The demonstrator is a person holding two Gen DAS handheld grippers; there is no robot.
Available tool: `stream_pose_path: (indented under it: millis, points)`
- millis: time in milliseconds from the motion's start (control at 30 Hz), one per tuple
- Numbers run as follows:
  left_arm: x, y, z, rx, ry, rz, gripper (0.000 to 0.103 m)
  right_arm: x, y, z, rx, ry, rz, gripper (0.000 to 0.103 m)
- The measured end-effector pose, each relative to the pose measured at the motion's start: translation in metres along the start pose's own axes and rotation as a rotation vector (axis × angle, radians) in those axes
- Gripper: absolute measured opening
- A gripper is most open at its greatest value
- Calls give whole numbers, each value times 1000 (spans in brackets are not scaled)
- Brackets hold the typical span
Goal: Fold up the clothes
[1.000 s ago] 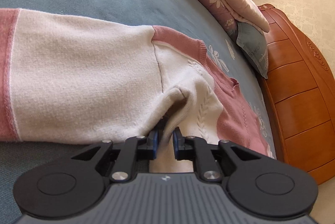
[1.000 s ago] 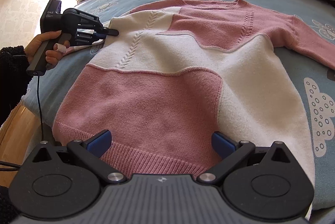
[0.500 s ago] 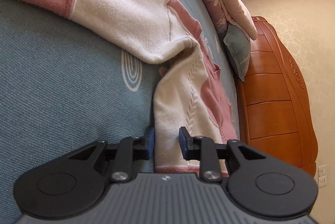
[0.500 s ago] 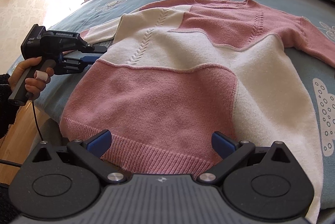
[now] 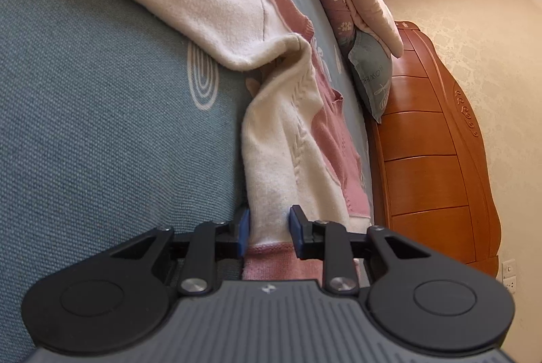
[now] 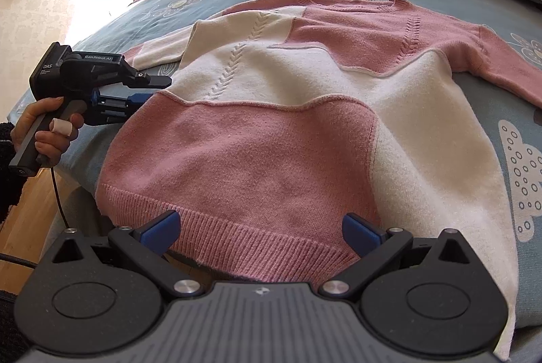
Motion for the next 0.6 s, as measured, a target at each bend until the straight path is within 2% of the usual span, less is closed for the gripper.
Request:
stream_pose_path:
  millis: [100,167,233,300,333,467,533,600]
  points:
    - [-7,-7,-7,59,-72,-56,13,1,1,5,-26,8,6,103]
    - [-23,-20,-16,91,-77,-115,6,-1,1,6,-40,15,3,103]
    - [-39,-35,-21,105,-100,-161,6,-1,1,4,-33,17,1,103]
    - [-57,-47,-25,166,-207,-200,6,-1,0,1,-18,19,-2,103]
    - [-62,-49,-30,195,-235,-202,5,0,0,0,-12,19,-4,103]
    - [-46,-27,-60,317,-218,-112,11,1,-2,1,-10,15,-8,103]
    - [-25,-5,-71,388,-212,-32,13,2,-2,2,-15,14,-7,103]
    - [-4,17,-77,455,-224,40,20,1,-1,4,-21,16,-6,103]
Point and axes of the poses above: each gripper's, at about its wrist camera, not at the fingertips, and x roughly the way its jaws point, z to its left, y to its underside, the point moved 8 cm from there along x, roughly the way its jaws point, and after that the axes turned 1 degree about x, right-handed, at the moved point
